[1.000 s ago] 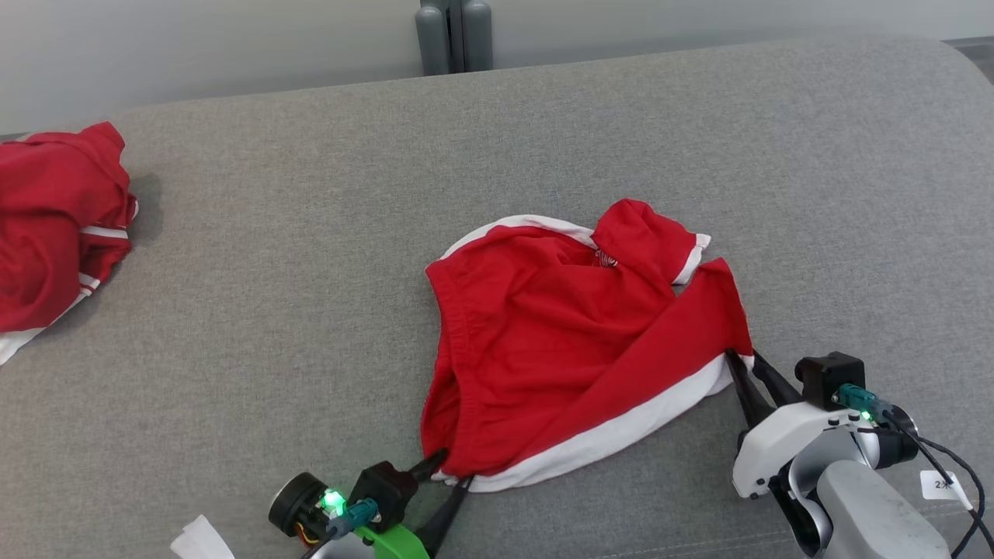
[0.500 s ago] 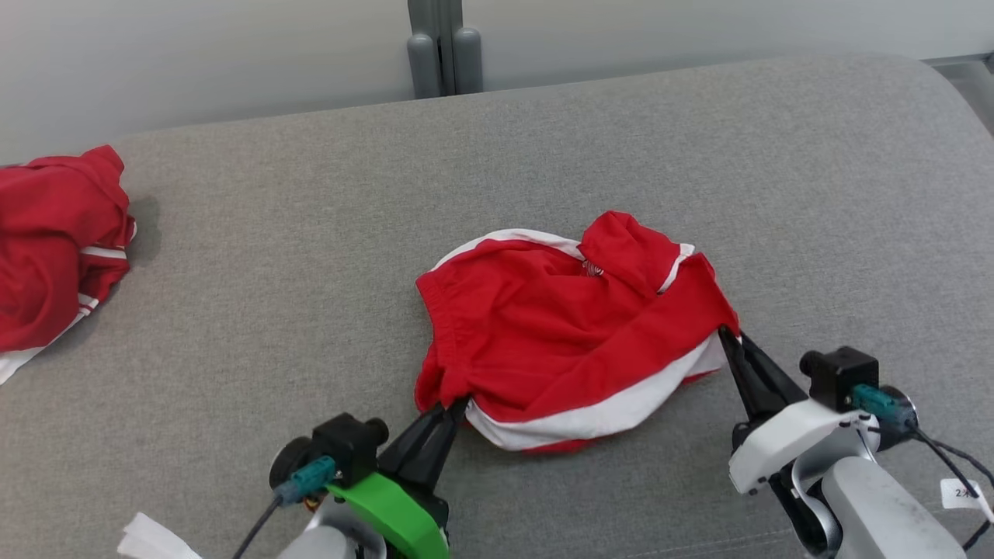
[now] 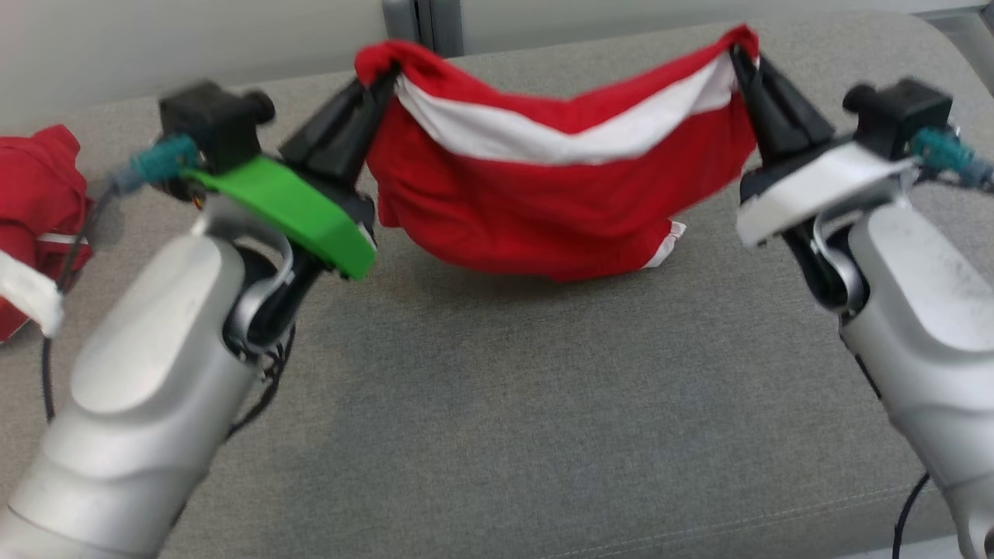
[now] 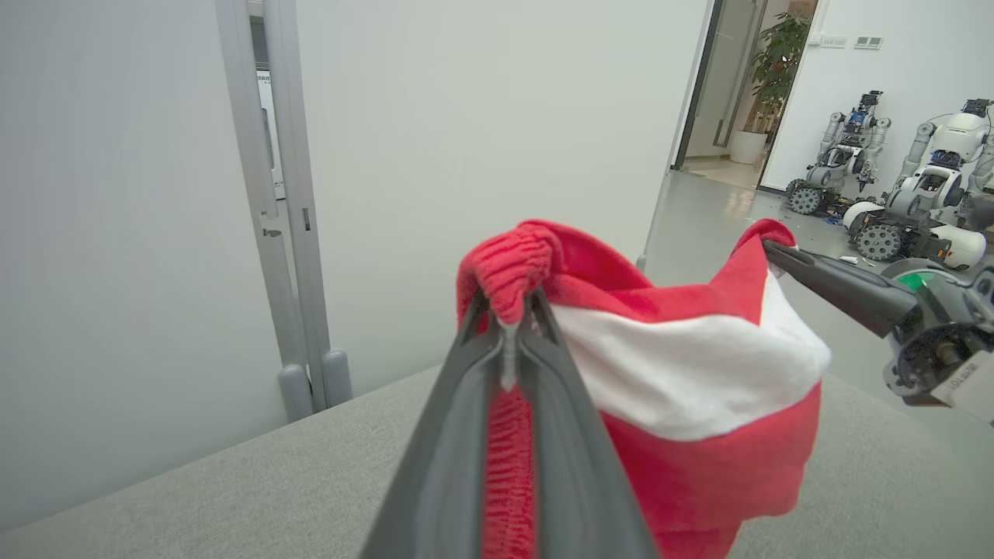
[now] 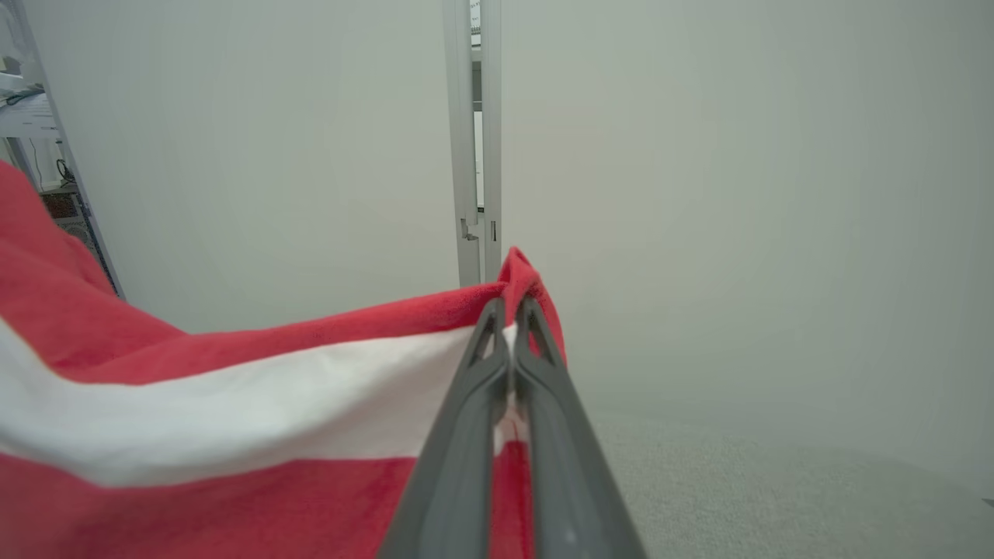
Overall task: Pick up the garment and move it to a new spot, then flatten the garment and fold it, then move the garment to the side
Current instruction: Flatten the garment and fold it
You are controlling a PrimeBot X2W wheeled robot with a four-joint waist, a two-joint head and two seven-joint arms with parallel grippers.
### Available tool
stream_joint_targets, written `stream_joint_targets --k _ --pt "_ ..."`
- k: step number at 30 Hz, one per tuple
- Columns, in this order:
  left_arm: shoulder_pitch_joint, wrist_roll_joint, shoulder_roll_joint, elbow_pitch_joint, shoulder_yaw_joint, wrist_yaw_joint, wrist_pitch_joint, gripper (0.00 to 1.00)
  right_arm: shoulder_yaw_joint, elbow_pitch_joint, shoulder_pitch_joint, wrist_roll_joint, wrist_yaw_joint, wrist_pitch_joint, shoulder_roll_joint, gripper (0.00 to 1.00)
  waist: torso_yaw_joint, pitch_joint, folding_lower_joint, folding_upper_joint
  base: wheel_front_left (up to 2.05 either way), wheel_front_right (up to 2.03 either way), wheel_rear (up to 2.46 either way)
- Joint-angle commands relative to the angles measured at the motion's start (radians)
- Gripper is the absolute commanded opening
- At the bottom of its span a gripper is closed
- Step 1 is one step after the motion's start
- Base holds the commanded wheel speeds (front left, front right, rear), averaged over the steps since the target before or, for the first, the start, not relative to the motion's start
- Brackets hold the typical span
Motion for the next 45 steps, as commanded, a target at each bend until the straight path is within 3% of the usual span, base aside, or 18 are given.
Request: stream_joint_targets --k 1,6,8,15,20,28,32,38,45 --pt "-0.085 -0.036 0.012 0.043 0.014 0.000 0.030 0.00 0.005 0.036 -0.087 0.024 -0.001 0.010 0.008 0.00 -0.023 0.089 0.0000 0.0000 0.00 0.00 0.00" --pt "-0.363 -0.176 -0.040 0.222 0.110 0.000 0.077 0.00 -0.015 0.193 -0.368 0.104 -0.001 0.043 0.044 0.00 -0.041 0.194 0.0000 0.0000 0.00 0.00 0.00" --pt "-0.475 -0.175 -0.045 0.291 0.120 0.000 0.070 0.00 -0.022 0.259 -0.480 0.124 -0.001 0.057 0.056 0.00 -0.047 0.226 0.0000 0.0000 0.00 0.00 0.00" --pt "-0.761 -0.173 -0.071 0.432 0.064 0.000 0.019 0.00 -0.052 0.452 -0.779 0.177 -0.001 0.043 0.105 0.00 -0.059 0.288 0.0000 0.0000 0.00 0.00 0.00" --pt "-0.817 -0.221 -0.062 0.448 0.011 0.000 -0.042 0.00 -0.014 0.503 -0.857 0.195 -0.001 0.018 0.119 0.00 -0.054 0.307 0.0000 0.0000 0.00 0.00 0.00" --pt "-0.658 -0.262 0.045 0.380 -0.148 0.000 -0.122 0.00 0.112 0.461 -0.719 0.281 -0.001 -0.002 0.099 0.00 -0.060 0.305 0.0000 0.0000 0.00 0.00 0.00" --pt "-0.479 -0.293 0.095 0.317 -0.200 0.000 -0.175 0.00 0.187 0.388 -0.549 0.340 -0.001 -0.009 0.061 0.00 -0.060 0.262 0.0000 0.0000 0.00 0.00 0.00" --pt "-0.202 -0.278 0.162 0.212 -0.213 0.011 -0.211 0.00 0.262 0.265 -0.295 0.424 -0.001 -0.016 -0.012 0.00 -0.063 0.195 0.0000 0.0000 0.00 0.00 0.00" --pt "0.109 -0.204 0.174 0.044 -0.168 0.083 -0.214 0.00 0.290 0.132 -0.038 0.484 -0.001 -0.018 -0.065 0.00 -0.056 0.123 0.0000 0.0000 0.00 0.00 0.00"
